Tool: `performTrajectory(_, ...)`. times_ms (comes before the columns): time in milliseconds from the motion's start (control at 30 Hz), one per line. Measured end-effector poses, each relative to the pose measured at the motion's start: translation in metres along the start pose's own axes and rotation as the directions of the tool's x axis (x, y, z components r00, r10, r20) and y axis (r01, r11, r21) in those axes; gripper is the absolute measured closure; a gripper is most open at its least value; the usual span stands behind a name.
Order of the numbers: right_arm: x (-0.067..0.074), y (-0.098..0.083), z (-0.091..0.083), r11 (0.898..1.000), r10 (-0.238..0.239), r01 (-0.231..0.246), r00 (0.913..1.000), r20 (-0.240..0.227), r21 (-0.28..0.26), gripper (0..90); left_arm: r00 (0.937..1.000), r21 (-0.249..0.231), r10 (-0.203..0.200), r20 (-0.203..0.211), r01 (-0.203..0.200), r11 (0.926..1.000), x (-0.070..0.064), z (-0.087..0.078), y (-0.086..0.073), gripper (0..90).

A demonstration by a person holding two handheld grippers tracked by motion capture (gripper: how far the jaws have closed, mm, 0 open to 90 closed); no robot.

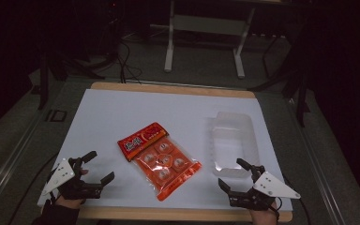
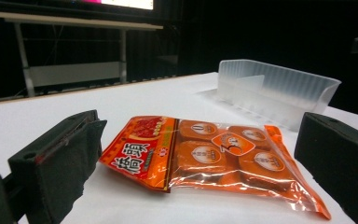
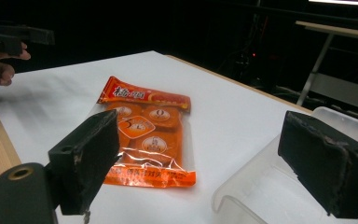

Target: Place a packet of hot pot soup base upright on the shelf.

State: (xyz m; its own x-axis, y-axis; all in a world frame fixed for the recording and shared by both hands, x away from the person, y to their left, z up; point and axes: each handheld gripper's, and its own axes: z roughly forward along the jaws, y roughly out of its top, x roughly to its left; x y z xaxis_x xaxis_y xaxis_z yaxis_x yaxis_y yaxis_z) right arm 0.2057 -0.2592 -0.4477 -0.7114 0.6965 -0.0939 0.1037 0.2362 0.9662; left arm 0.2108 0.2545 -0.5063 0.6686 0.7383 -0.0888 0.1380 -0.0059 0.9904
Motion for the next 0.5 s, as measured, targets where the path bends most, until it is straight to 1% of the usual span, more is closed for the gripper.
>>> performTrajectory(67, 0.001, 0.0, 0.0, 1.0, 0.0, 0.0, 1.0, -0.004, 0.006, 12.3, 0.9999, -0.012, 0.014, 0.008, -0.013, 0.9998, -0.002, -0.001, 0.0, 1.0)
performTrajectory(100, 0.001, 0.0, 0.0, 1.0, 0.0, 0.0, 1.0, -0.004, 0.006, 12.3, 0.9999, -0.012, 0.014, 0.008, -0.013, 0.9998, -0.002, -0.001, 0.0, 1.1)
performTrajectory(133, 0.001, 0.001, 0.0, 1.0, -0.003, 0.003, 1.0, -0.003, 0.004, 12.3, 0.9993, -0.027, 0.031, 0.021, -0.03, 0.9992, -0.004, -0.003, 0.002, 1.1)
performTrajectory(167, 0.001, 0.001, 0.0, 1.0, -0.003, 0.003, 1.0, -0.003, 0.004, 12.3, 0.9993, -0.027, 0.031, 0.021, -0.03, 0.9992, -0.004, -0.003, 0.002, 1.0)
performTrajectory(200, 0.002, 0.001, 0.0, 1.0, -0.012, 0.012, 0.9999, -0.003, 0.003, 12.7, 0.9982, -0.053, 0.048, 0.035, -0.046, 0.9975, -0.006, -0.005, 0.003, 1.0)
performTrajectory(233, 0.004, 0.002, -0.002, 0.999, -0.033, 0.033, 0.9995, 0.0, -0.001, 12.7, 0.9977, -0.063, 0.05, 0.046, -0.047, 0.9969, -0.007, -0.006, 0.005, 1.0)
performTrajectory(267, 0.004, 0.002, -0.002, 0.999, -0.033, 0.033, 0.9995, 0.0, -0.001, 12.7, 0.9976, -0.068, 0.037, 0.059, -0.033, 0.9971, -0.008, -0.007, 0.007, 1.0)
performTrajectory(300, 0.004, 0.004, -0.002, 0.999, -0.04, 0.04, 0.9991, -0.014, -0.005, 12.5, 0.9976, -0.06, 0.021, 0.067, -0.017, 0.9981, -0.009, -0.007, 0.008, 1.0)
performTrajectory(333, 0.004, 0.004, -0.002, 0.999, -0.04, 0.04, 0.9991, -0.014, -0.005, 12.5, 0.9974, -0.046, 0.014, 0.071, -0.011, 0.9989, -0.01, -0.007, 0.01, 1.0)
performTrajectory(433, 0.009, 0.005, -0.003, 0.998, -0.062, 0.062, 0.9973, -0.038, -0.008, 12.0, 0.9965, -0.007, 0.025, 0.079, -0.025, 0.9997, -0.015, -0.007, 0.013, 1.0)
performTrajectory(500, 0.01, 0.006, -0.004, 0.997, -0.075, 0.074, 0.9963, -0.043, -0.013, 11.8, 0.9955, 0.019, 0.031, 0.09, -0.033, 0.9993, -0.019, -0.005, 0.016, 1.0)
